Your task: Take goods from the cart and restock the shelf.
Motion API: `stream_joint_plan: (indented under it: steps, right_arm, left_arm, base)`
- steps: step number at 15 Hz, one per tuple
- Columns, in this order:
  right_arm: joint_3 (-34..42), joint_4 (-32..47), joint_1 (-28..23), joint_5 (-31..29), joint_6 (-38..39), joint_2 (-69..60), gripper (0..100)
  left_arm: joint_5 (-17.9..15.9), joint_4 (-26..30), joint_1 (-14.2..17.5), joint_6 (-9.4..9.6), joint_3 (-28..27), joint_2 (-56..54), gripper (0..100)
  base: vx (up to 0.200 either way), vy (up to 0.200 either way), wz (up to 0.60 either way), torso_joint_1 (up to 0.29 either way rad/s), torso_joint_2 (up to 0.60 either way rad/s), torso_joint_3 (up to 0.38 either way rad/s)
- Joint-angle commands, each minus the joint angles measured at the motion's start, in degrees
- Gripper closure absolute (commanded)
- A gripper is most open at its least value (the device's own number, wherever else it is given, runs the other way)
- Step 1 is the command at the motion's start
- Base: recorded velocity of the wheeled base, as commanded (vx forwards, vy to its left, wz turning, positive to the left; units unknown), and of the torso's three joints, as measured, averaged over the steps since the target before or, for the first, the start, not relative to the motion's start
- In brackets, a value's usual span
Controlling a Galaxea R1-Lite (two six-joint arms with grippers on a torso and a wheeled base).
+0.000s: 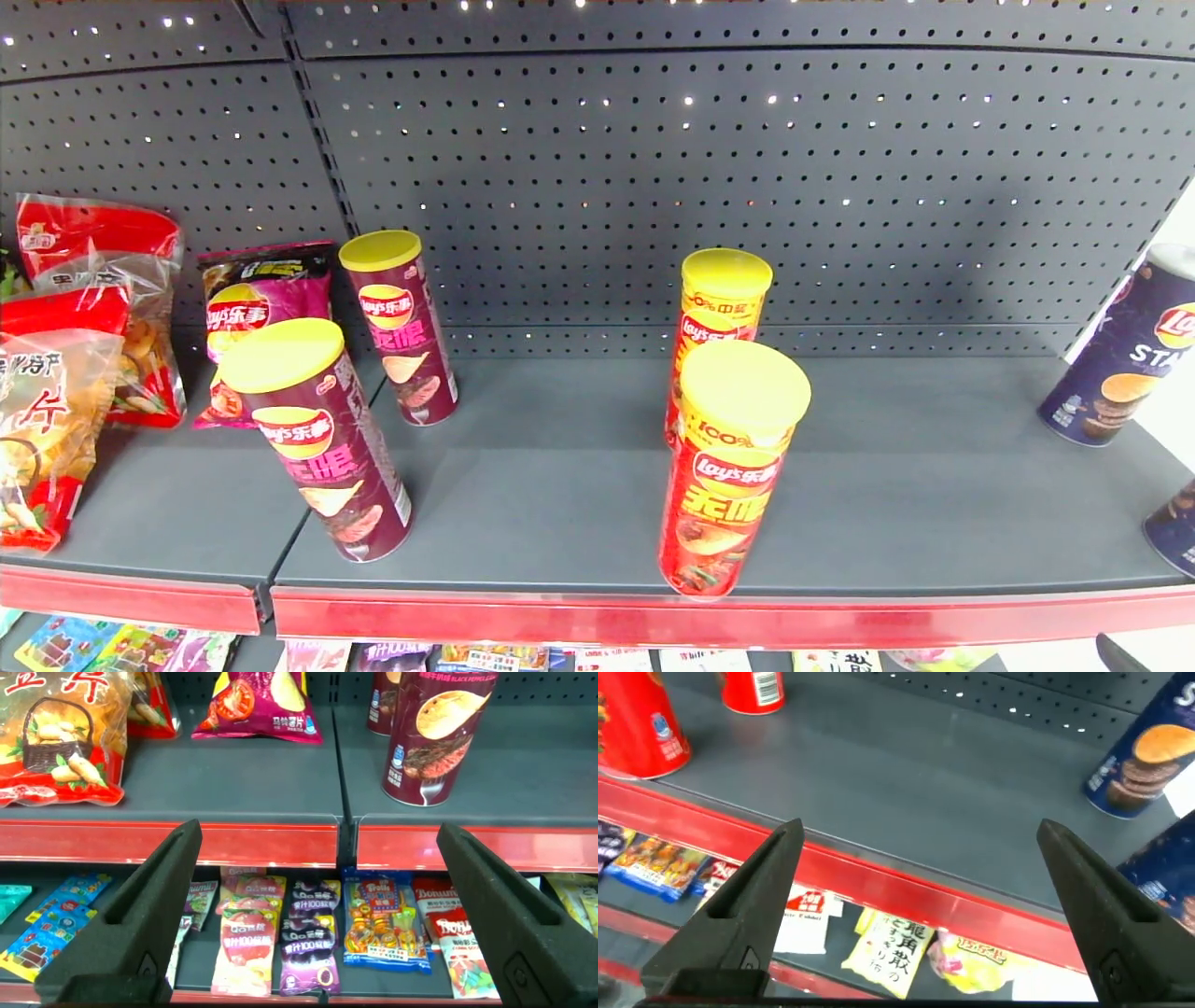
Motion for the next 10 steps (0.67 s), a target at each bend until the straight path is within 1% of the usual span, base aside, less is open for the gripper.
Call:
stream_joint_plan:
  steps: [1, 3, 6, 10]
  right_arm:
    - [0.29, 0.56, -2.84, 0.37, -0.27, -2.73, 0]
    - [0.29, 1.09, -3.81, 0.37, -1.15, -3.25, 0]
    - [0.38, 1.00, -2.40, 0.19, -2.38, -3.52, 0]
    - [0.38, 1.09, -5.12, 0.28, -2.38, -7.38, 0]
  left_arm:
    - [-0.01, 0.00, 0.00, -0.01, 0.00, 0.07, 0]
    - [-0.01, 0.00, 0.00, -0.01, 0.00, 0.07, 0]
    - [-0.01, 0.00, 0.00, -0.01, 0.00, 0.07, 0]
    - [-0.01, 0.00, 0.00, -0.01, 0.00, 0.07, 0]
  base:
    - [0.000, 0.000, 0.00, 0.000, 0.00, 0.000]
    - [0.000, 0.000, 0.00, 0.000, 0.00, 0.000]
    - [0.000, 0.000, 0.00, 0.000, 0.00, 0.000]
    - [0.000, 0.000, 0.00, 0.000, 0.00, 0.000]
